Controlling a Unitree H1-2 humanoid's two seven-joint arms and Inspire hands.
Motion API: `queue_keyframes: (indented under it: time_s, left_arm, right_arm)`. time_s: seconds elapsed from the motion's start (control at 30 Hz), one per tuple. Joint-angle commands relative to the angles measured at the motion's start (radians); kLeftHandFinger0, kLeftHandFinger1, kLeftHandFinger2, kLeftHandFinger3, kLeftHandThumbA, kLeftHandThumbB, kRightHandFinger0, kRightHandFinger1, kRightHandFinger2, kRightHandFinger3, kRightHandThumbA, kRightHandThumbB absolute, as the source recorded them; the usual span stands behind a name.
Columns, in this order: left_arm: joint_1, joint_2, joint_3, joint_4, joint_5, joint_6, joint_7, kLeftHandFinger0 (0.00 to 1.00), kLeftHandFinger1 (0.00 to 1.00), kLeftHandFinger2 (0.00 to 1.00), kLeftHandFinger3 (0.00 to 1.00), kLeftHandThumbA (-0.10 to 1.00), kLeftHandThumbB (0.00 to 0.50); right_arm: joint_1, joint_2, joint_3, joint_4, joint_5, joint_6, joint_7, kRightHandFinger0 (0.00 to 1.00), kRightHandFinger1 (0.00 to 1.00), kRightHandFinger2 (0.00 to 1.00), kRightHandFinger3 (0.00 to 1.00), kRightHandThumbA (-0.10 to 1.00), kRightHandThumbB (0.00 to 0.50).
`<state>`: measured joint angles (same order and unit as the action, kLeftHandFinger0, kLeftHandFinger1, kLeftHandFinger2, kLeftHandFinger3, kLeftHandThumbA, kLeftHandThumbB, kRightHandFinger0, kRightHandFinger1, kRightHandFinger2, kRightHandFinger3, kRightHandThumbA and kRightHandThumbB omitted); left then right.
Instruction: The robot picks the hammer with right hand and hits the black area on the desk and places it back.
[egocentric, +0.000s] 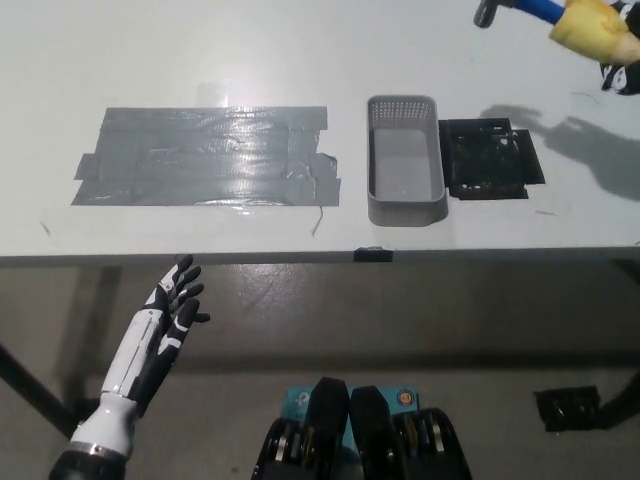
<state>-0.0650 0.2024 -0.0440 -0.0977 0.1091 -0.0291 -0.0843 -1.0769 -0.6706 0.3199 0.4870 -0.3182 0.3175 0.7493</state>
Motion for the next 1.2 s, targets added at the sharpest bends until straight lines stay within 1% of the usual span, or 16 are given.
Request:
queue_keyframes:
  time_s: [0.0,0.2,0.33,0.4,0.43,0.47,0.5,0.57,0.63,0.67,0.73,0.8,0.83,0.93,1.03,1.17]
  left_arm:
    - [-0.012,0.014,0.003,-0.025,0.001,-0.040,-0.010,0.73,0.89,1.00,1.00,0.94,0.007]
    - [-0.011,0.017,0.004,-0.022,0.002,-0.052,-0.009,0.71,0.89,1.00,1.00,0.94,0.000]
    - [-0.011,0.020,0.008,-0.024,-0.003,-0.050,-0.010,0.73,0.89,1.00,1.00,0.94,0.000]
    - [-0.008,0.018,0.007,-0.020,-0.004,-0.057,-0.009,0.72,0.89,1.00,1.00,0.93,0.000]
    - [-0.006,0.019,0.006,-0.017,0.004,-0.064,-0.006,0.72,0.89,0.99,1.00,0.93,0.000]
    - [-0.006,0.020,0.006,-0.020,0.004,-0.055,-0.007,0.72,0.89,0.99,1.00,0.94,0.001]
    - [-0.006,0.020,0.007,-0.023,0.003,-0.049,-0.008,0.74,0.90,0.99,1.00,0.95,0.000]
    - [-0.004,0.020,0.011,-0.027,0.003,-0.045,-0.005,0.74,0.90,0.99,1.00,0.95,0.000]
    - [-0.003,0.020,0.013,-0.024,-0.003,-0.055,-0.003,0.73,0.89,0.98,1.00,0.95,0.000]
    - [-0.002,0.020,0.014,-0.022,-0.004,-0.059,-0.003,0.72,0.89,0.98,1.00,0.94,0.000]
    - [0.000,0.021,0.015,-0.015,-0.008,-0.073,-0.004,0.72,0.88,0.98,1.00,0.94,0.000]
    - [0.001,0.021,0.015,-0.015,-0.004,-0.071,-0.003,0.72,0.88,0.98,1.00,0.94,0.000]
    - [0.002,0.019,0.015,-0.019,-0.007,-0.059,-0.004,0.72,0.89,0.98,1.00,0.94,0.006]
    - [0.007,0.018,0.016,-0.023,-0.002,-0.063,0.000,0.72,0.88,0.99,1.00,0.95,0.000]
    - [0.009,0.019,0.014,-0.023,-0.006,-0.068,-0.004,0.71,0.89,0.99,1.00,0.95,0.000]
    - [0.011,0.019,0.015,-0.028,-0.012,-0.063,-0.007,0.72,0.89,1.00,1.00,0.94,0.000]
  right_arm:
    - [-0.024,-0.035,0.008,-0.036,0.006,-0.065,0.040,0.13,0.64,0.91,1.00,-0.10,0.132]
    - [0.047,-0.034,0.032,-0.040,-0.008,-0.099,0.031,0.09,0.53,0.82,0.76,-0.10,0.127]
    - [0.100,-0.013,0.028,-0.017,-0.001,-0.066,0.025,0.10,0.57,0.88,0.86,-0.10,0.109]
    - [0.130,0.000,0.034,0.003,-0.002,-0.069,0.023,0.07,0.53,0.85,0.82,-0.10,0.099]
    - [0.147,0.003,0.064,0.043,-0.016,-0.147,0.027,0.03,0.50,0.82,0.72,-0.10,0.094]
    - [0.164,0.008,0.126,0.033,-0.097,-0.117,0.013,0.16,0.61,0.92,0.78,-0.10,0.129]
    - [0.166,0.016,0.154,0.051,-0.122,-0.125,0.004,0.18,0.59,0.81,0.65,-0.10,0.137]
    - [0.161,0.031,0.191,0.080,-0.135,-0.138,0.005,0.01,0.39,0.66,0.41,-0.10,0.171]
    - [0.133,0.032,0.208,0.090,-0.145,-0.138,0.020,0.00,0.45,0.77,0.31,-0.10,0.167]
    - [0.126,0.031,0.211,0.095,-0.147,-0.142,0.019,0.05,0.53,0.88,0.37,-0.10,0.147]
    - [0.110,0.023,0.226,0.083,-0.163,-0.146,0.022,0.05,0.56,0.88,0.38,-0.10,0.154]
    - [0.089,0.014,0.236,0.049,-0.182,-0.126,0.035,0.06,0.66,1.00,0.68,-0.10,0.117]
    - [0.082,0.012,0.219,0.055,-0.163,-0.130,0.034,0.06,0.64,0.98,0.79,-0.10,0.114]
    - [0.064,0.011,0.184,0.063,-0.139,-0.139,0.023,0.11,0.62,0.94,0.97,-0.10,0.102]
    - [0.039,0.010,0.135,0.069,-0.096,-0.153,0.019,0.08,0.56,0.86,0.78,-0.10,0.100]
    - [-0.022,-0.004,0.068,0.040,-0.065,-0.133,0.042,0.13,0.58,0.86,0.77,-0.10,0.104]
